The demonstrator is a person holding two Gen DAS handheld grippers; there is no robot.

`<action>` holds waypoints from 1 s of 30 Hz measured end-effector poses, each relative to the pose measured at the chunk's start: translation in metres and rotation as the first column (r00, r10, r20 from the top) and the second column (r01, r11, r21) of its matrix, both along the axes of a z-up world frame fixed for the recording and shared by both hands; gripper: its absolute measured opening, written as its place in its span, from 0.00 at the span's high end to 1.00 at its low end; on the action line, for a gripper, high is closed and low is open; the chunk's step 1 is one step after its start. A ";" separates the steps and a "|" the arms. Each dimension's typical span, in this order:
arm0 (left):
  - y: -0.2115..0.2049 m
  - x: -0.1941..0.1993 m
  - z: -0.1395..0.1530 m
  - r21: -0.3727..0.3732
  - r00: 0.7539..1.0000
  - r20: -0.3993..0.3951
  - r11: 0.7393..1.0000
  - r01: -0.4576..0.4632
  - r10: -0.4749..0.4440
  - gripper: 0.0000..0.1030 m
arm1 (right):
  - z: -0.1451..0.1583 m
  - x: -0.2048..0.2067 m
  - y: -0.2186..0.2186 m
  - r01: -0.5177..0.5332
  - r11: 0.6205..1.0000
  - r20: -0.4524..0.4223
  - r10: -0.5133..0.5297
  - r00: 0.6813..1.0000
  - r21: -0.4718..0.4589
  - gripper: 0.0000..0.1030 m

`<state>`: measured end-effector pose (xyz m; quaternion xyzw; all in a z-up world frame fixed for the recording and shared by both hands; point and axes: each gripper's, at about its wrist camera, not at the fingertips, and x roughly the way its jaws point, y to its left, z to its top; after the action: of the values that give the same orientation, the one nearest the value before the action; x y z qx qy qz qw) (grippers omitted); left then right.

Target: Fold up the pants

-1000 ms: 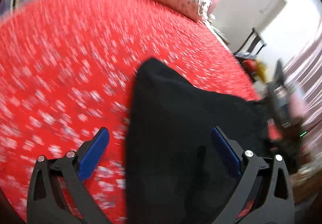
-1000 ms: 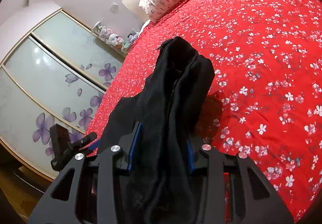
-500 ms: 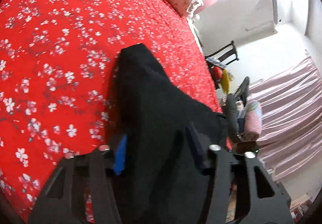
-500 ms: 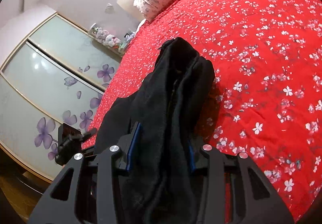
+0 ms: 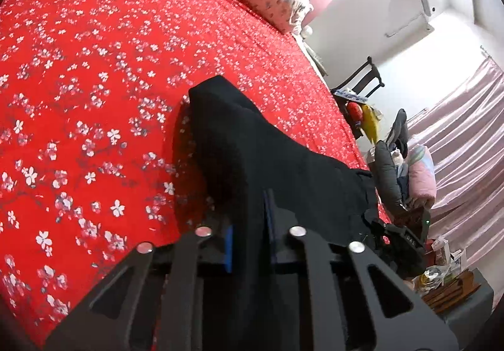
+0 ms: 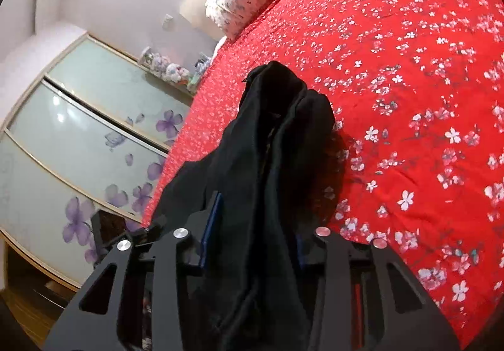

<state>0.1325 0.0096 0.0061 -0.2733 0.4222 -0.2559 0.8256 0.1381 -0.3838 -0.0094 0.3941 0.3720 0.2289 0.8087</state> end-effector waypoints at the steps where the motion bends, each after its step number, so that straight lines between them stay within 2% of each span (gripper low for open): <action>1: -0.001 0.001 0.001 -0.001 1.000 0.012 1.000 -0.001 0.001 0.89 | 0.000 0.000 -0.001 0.003 1.000 0.005 -0.003 1.000 0.011 0.64; 8: 0.005 -0.006 0.015 -0.067 0.997 0.082 0.998 -0.009 0.014 0.91 | 0.014 0.001 -0.003 -0.010 0.996 0.087 0.002 0.996 0.093 0.67; 12: 0.002 -0.009 0.027 -0.078 0.989 0.144 0.997 -0.016 0.027 0.91 | 0.015 0.011 0.000 -0.014 0.994 0.090 0.004 0.996 0.108 0.68; 18: 0.002 0.000 0.037 -0.115 0.980 0.183 0.992 -0.059 0.079 0.91 | 0.016 0.026 0.000 -0.015 0.990 0.107 -0.001 0.994 0.140 0.69; 21: 0.003 0.010 0.034 -0.111 0.979 0.175 0.990 -0.087 0.106 0.91 | 0.016 0.034 -0.002 0.001 0.987 0.119 -0.020 0.993 0.158 0.69; 23: 0.003 0.022 0.025 -0.090 0.984 0.129 0.990 -0.112 0.123 0.89 | 0.011 0.041 -0.003 0.023 0.989 0.102 -0.038 0.994 0.144 0.69; 25: 0.005 0.036 0.007 -0.027 0.988 0.028 0.988 -0.153 0.153 0.80 | 0.002 0.046 -0.003 0.054 0.995 0.042 -0.058 0.997 0.082 0.69; 26: 0.007 0.039 -0.001 -0.026 0.986 -0.013 0.986 -0.166 0.165 0.77 | -0.002 0.048 -0.002 0.073 0.997 0.005 -0.074 0.997 0.034 0.68; 27: 0.011 0.039 -0.004 -0.056 0.985 -0.028 0.984 -0.171 0.169 0.71 | -0.006 0.049 -0.002 0.092 0.996 -0.018 -0.092 0.996 -0.005 0.66; 29: 0.020 0.035 -0.001 -0.069 0.975 -0.039 0.973 -0.220 0.218 0.60 | -0.006 0.048 -0.003 0.113 0.993 -0.033 -0.114 0.993 -0.016 0.54; 30: 0.024 0.032 0.002 -0.061 0.969 -0.026 0.967 -0.248 0.247 0.45 | -0.002 0.046 -0.003 0.131 0.990 -0.034 -0.133 0.991 -0.049 0.43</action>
<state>0.1646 0.0333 0.0085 -0.3524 0.3838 -0.1616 0.8381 0.1842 -0.3864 -0.0118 0.4033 0.3653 0.1587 0.8239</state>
